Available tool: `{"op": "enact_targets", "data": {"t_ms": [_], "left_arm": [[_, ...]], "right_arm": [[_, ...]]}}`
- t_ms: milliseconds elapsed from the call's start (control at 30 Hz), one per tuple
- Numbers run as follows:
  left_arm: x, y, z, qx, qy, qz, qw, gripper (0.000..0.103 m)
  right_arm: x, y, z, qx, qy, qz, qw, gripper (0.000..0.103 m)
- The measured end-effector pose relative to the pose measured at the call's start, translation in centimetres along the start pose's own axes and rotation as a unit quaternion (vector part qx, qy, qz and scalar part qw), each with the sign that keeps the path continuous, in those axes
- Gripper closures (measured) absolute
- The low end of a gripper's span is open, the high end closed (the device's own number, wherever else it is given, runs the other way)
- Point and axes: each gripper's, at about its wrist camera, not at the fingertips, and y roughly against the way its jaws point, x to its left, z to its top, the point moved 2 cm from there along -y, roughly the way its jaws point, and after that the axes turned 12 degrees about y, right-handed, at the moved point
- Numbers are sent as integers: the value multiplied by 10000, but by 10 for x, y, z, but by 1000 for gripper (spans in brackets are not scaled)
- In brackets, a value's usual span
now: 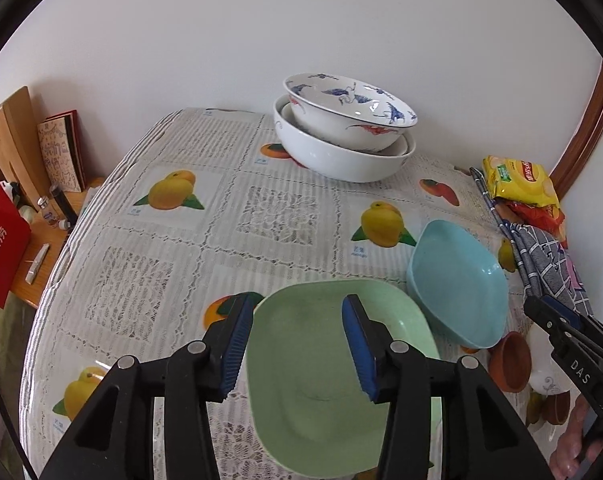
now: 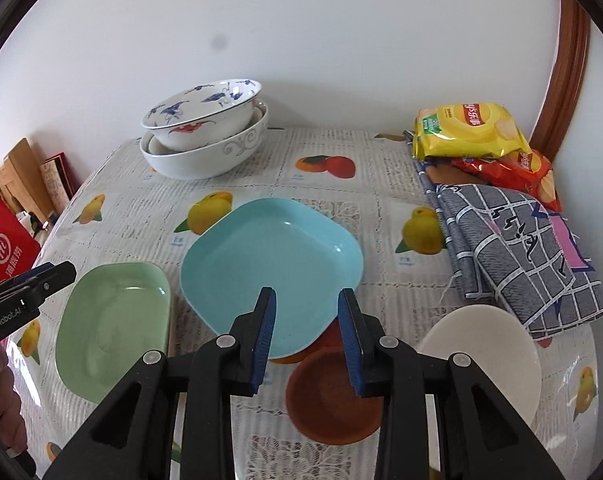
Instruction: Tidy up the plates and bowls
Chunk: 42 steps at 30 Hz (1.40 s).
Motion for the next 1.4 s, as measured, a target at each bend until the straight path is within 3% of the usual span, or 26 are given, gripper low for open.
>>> {"op": "enact_targets", "data": {"t_ms": [167,500,867,967,1067,1233,1367,1400], "left_arm": [[-30,-11,0,191,-147,-198,9995,59],[-75,-42,-2,479,-496,-219,9974,59],[-96,-80,1,787,-509,-183,9954,59],[-97,-87,3,872,-457,-235,9949,59],[-101,-94,4,898,-540,-197,9943,59],[-104,-103,4,980,-539,-181,9936,59],[-104,-109,1,1061,-518,-223,9928,75],[-105,-109,0,1072,-527,-259,9925,83]], "right_arm": [[-16,-7,4,30,53,-142,9999,70],[-30,-43,9,294,52,-22,9996,70],[-28,-75,15,527,124,7,9985,72],[-31,-80,15,512,35,-165,9985,78],[-29,-87,16,688,87,-57,9976,81],[-27,-93,14,830,107,-114,9964,81],[-28,-96,12,885,54,-195,9959,90],[-28,-96,12,874,37,-189,9960,92]]}}
